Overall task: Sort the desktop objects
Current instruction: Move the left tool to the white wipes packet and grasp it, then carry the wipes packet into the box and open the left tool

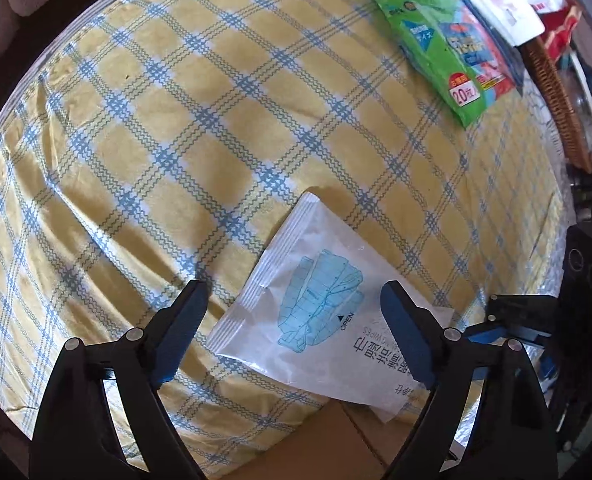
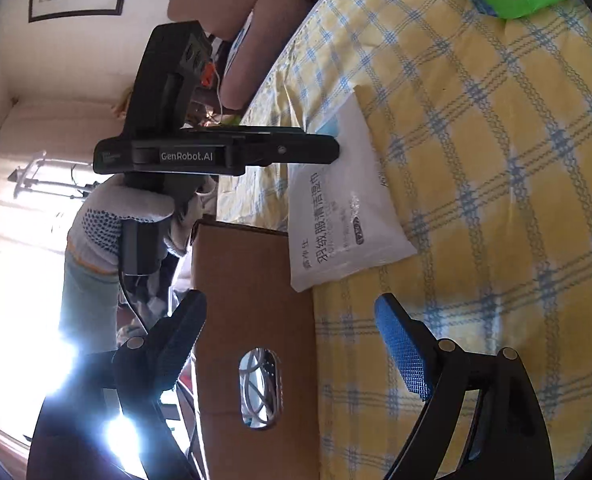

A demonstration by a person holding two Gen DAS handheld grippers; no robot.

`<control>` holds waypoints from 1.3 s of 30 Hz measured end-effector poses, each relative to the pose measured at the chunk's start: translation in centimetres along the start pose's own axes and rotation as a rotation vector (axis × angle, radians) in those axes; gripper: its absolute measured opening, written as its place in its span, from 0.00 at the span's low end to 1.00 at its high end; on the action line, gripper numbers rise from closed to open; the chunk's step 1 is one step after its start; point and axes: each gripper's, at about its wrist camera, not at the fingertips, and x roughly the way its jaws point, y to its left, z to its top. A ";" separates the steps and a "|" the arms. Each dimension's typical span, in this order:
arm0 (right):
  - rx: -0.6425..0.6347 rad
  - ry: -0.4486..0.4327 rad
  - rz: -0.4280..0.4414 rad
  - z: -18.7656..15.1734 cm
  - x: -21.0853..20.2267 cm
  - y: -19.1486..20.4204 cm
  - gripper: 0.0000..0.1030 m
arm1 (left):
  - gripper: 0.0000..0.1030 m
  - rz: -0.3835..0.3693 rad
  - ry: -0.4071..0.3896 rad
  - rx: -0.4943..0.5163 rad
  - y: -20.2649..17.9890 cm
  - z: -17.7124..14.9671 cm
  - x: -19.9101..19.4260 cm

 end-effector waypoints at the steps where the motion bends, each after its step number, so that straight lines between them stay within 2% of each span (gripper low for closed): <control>1: -0.013 -0.020 -0.011 0.2 0.3 0.2 0.86 | 0.82 -0.010 0.001 0.001 -0.2 0.0 0.0; 4: -0.015 -0.056 -0.065 1.2 1.6 0.3 0.85 | 0.83 0.022 0.031 0.029 -0.9 0.3 0.1; 6: -0.105 -0.057 -0.152 1.7 2.6 1.6 0.85 | 0.79 0.021 0.043 0.023 -0.9 0.4 -0.1; 7: -0.133 -0.063 -0.177 1.8 3.1 2.0 0.85 | 0.74 0.020 0.044 0.030 -1.1 0.4 -0.3; 8: -0.130 -0.069 -0.181 2.0 3.4 2.0 0.85 | 0.69 0.010 0.039 0.038 -1.4 0.3 -0.6; 10: -0.102 -0.106 -0.160 2.5 3.2 1.8 0.85 | 0.67 -0.014 0.010 0.042 -1.9 0.1 -1.4; 13: -0.123 -0.146 -0.194 2.9 2.4 2.0 0.84 | 0.67 -0.035 -0.031 0.043 -2.4 -0.2 -3.2; 16: -0.148 -0.180 -0.159 2.6 0.5 2.6 0.77 | 0.67 -0.046 -0.077 0.035 -2.2 -1.0 -5.5; 21: -0.236 -0.175 -0.152 1.7 -2.0 6.8 0.76 | 0.67 -0.021 -0.166 0.039 -4.9 -3.0 -10.6; 25: -0.356 -0.177 -0.187 0.1 -3.1 12.6 0.76 | 0.67 -0.006 -0.230 0.031 -7.6 -6.3 -14.8; 29: -0.462 -0.142 -0.177 -3.4 -2.6 17.7 0.76 | 0.67 0.024 -0.261 0.014 -7.6 -12.5 -18.0; 32: -0.491 -0.091 -0.153 -5.6 -0.3 20.0 0.77 | 0.67 0.052 -0.248 -0.029 -6.1 -17.5 -17.9; 35: -0.480 -0.013 -0.138 -8.0 3.0 20.9 0.79 | 0.68 0.075 -0.225 -0.106 -4.1 -21.2 -15.6; 36: -0.475 0.024 -0.154 -8.6 4.5 20.7 0.79 | 0.66 0.097 -0.220 -0.133 -3.4 -21.9 -14.5; 37: -0.483 0.056 -0.207 -9.2 5.9 20.4 0.79 | 0.66 0.134 -0.205 -0.182 -2.6 -22.7 -13.3; 39: -0.519 0.082 -0.354 -10.5 7.5 20.0 0.79 | 0.67 0.167 -0.195 -0.233 -1.9 -24.1 -11.9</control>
